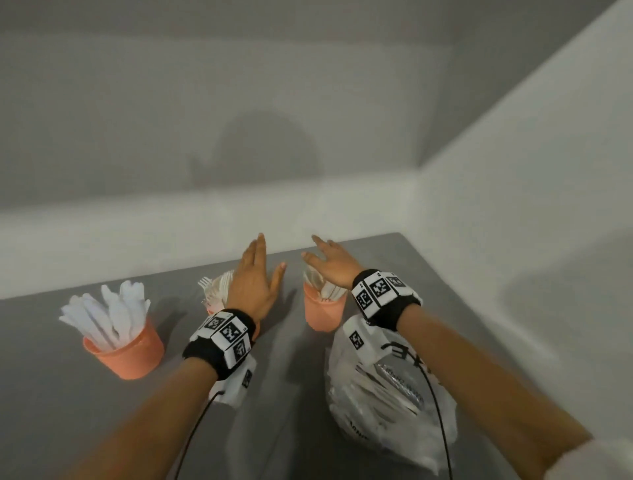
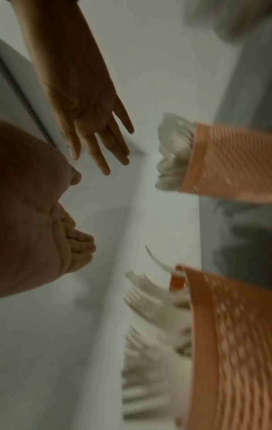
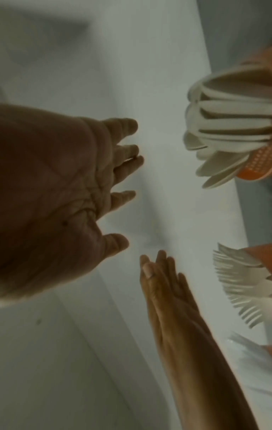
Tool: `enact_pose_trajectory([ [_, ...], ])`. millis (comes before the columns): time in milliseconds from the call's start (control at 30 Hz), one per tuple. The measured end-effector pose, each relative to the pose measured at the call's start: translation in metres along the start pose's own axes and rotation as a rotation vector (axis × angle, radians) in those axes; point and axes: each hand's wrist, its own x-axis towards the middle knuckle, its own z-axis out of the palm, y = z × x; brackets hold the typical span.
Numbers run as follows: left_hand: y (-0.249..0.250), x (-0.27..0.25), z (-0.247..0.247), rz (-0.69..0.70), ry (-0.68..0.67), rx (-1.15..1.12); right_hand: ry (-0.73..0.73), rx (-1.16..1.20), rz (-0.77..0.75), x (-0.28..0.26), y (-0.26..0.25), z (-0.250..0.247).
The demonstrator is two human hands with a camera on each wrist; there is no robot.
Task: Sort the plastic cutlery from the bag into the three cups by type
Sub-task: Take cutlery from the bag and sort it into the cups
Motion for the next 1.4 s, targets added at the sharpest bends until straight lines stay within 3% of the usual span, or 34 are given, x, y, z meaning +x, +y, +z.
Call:
enact_pose_trajectory([
  [133,0.032,-0.016,0.013,0.084,-0.024,-0.281,0.09,0.201,-0.024,-0.045,0.003,-0.012],
  [267,0.056,-0.043,0.038,0.088,-0.18,-0.475,-0.122,0.195,0.141,-0.086,0.03,-0.002],
  [400,0.07,-0.074,0.066,0.129,-0.325,-0.414,-0.335,0.026,0.296,-0.115,0.061,0.017],
  [500,0.071,-0.088,0.081,0.044,-0.485,-0.201,-0.287,-0.241,0.297,-0.124,0.08,0.036],
  [567,0.069,-0.094,0.085,-0.049,-0.549,-0.109,-0.317,-0.295,0.33,-0.125,0.093,0.049],
  [667,0.068,-0.1,0.082,-0.116,-0.587,-0.131,-0.334,-0.277,0.392,-0.123,0.107,0.067],
  [900,0.067,-0.102,0.065,-0.042,-0.641,-0.166,-0.22,-0.329,0.367,-0.114,0.119,0.086],
  [1000,0.06,-0.103,0.06,-0.065,-0.637,-0.164,-0.139,-0.282,0.359,-0.095,0.155,0.107],
  [1067,0.056,-0.103,0.058,-0.067,-0.624,-0.154,-0.17,-0.275,0.385,-0.089,0.159,0.113],
  [1200,0.052,-0.1,0.056,-0.058,-0.606,-0.139,-0.297,-0.316,0.383,-0.1,0.12,0.095],
  [1400,0.052,-0.09,0.059,-0.069,-0.598,-0.146,-0.318,-0.25,0.389,-0.103,0.116,0.095],
])
